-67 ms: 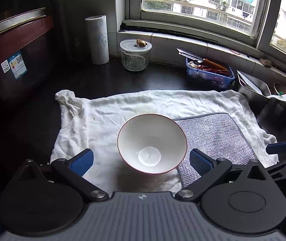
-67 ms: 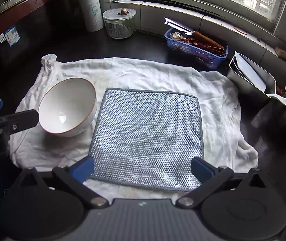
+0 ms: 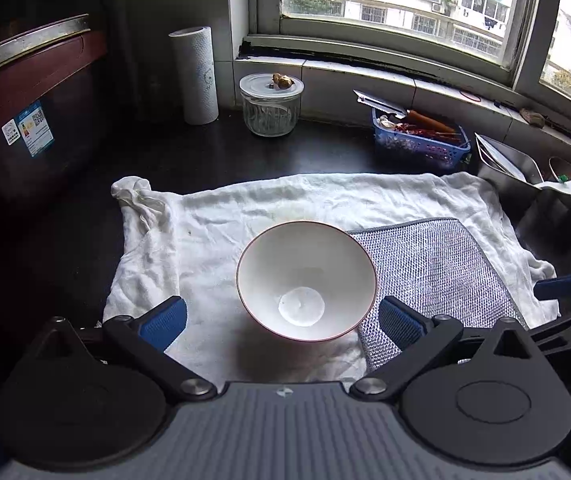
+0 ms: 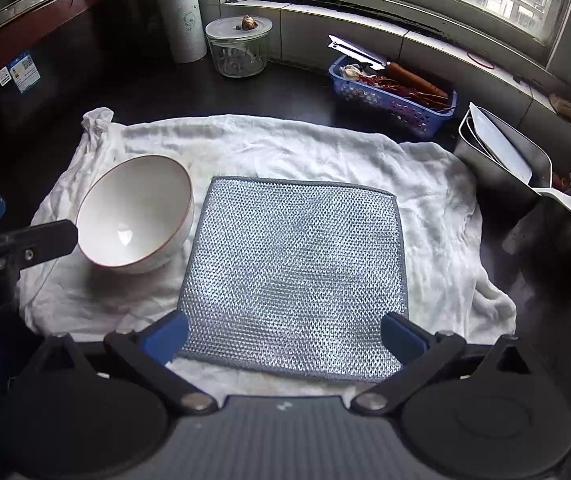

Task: Clean bowl

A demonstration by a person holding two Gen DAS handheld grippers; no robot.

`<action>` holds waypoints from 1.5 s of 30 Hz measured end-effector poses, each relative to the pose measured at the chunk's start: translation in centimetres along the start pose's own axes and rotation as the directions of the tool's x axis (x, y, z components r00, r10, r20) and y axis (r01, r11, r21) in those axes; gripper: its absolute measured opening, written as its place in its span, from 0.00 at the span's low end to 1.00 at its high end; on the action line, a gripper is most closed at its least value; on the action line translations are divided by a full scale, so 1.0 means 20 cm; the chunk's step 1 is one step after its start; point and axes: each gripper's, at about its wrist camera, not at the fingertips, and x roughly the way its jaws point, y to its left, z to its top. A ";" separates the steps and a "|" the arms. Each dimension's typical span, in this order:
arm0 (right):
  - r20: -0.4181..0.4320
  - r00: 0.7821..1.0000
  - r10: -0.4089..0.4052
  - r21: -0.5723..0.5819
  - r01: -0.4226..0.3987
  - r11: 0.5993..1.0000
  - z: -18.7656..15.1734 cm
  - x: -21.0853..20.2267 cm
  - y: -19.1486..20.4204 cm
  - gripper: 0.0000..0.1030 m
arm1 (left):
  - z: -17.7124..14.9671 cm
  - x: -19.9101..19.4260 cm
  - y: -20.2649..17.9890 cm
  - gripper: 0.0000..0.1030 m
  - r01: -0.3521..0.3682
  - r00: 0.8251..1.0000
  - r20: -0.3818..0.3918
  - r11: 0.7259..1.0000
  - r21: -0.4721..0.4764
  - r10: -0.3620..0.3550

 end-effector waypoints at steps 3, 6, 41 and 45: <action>-0.003 1.000 0.001 -0.001 -0.001 1.000 0.01 0.01 0.01 1.00 | -0.02 -0.01 0.05 1.00 0.035 0.999 0.003 0.999 -0.019 -0.035; -0.006 1.000 0.001 -0.001 -0.001 1.000 0.01 0.02 0.01 1.00 | -0.05 -0.02 0.11 1.00 0.069 0.998 0.008 0.997 -0.039 -0.069; 0.003 1.000 0.004 -0.014 -0.004 1.000 0.01 0.01 -0.03 1.00 | 0.00 0.04 -0.04 1.00 0.031 0.999 -0.034 1.000 -0.001 -0.031; 0.005 1.000 0.004 -0.016 -0.004 1.000 0.01 0.01 -0.03 1.00 | 0.00 0.04 -0.03 1.00 0.033 0.999 -0.036 0.999 -0.009 -0.033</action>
